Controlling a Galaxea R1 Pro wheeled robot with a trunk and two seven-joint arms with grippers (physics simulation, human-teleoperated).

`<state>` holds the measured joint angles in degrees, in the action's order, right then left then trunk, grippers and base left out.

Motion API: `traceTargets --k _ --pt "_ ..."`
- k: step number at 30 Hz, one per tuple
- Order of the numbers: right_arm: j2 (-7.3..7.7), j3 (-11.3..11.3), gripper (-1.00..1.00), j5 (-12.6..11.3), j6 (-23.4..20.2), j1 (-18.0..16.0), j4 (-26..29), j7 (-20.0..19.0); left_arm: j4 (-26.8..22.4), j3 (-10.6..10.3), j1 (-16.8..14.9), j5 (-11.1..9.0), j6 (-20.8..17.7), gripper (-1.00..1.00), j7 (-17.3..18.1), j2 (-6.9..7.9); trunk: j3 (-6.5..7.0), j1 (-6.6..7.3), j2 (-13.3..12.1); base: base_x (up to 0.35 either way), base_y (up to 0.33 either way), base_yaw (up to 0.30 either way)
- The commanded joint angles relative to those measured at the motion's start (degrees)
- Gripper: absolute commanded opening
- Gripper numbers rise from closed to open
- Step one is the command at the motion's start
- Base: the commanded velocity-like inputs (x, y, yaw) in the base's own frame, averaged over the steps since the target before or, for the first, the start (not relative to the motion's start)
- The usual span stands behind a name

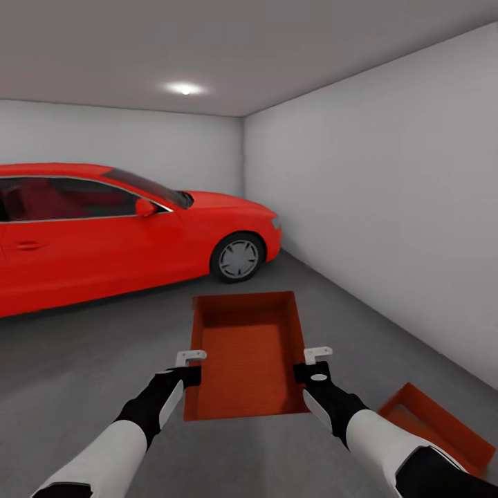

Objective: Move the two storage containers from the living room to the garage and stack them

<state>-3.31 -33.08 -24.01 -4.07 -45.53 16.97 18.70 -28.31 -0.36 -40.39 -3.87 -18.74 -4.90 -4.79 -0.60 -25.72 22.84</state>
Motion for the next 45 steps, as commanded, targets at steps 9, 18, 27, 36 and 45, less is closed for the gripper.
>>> traceTargets --k 9,18,27,36,45 --pt "-0.03 -0.3 -1.0 0.0 -0.4 -0.1 0.1 0.5 -0.1 -1.1 0.1 -0.3 -0.3 -1.0 -0.6 -0.04 -0.06 -0.06 0.1 0.321 0.0 -0.249" --pt "-0.03 -0.3 -1.0 0.0 -0.4 -0.1 0.1 0.5 0.0 -1.1 0.1 -0.3 -0.3 -1.0 -0.6 -0.04 -0.06 -0.06 0.1 0.321 0.0 -0.249" --pt "-0.03 -0.3 -1.0 0.0 -0.4 -0.1 0.1 0.5 0.0 -1.1 0.1 -0.3 -0.3 -1.0 -0.6 -0.04 -0.06 -0.06 0.1 0.321 0.0 -0.249" --pt "-0.02 -0.3 -1.0 0.0 -0.4 -0.1 0.1 0.5 0.0 -1.1 0.1 -0.3 -0.3 -1.0 -0.6 -0.04 -0.06 -0.06 0.1 0.321 0.0 -0.249" --pt "0.0 -0.3 -1.0 0.0 -0.4 -0.1 0.1 0.5 0.0 -1.1 0.1 -0.3 -0.3 -1.0 -0.6 -0.04 -0.06 -0.06 0.1 0.321 0.0 -0.249"
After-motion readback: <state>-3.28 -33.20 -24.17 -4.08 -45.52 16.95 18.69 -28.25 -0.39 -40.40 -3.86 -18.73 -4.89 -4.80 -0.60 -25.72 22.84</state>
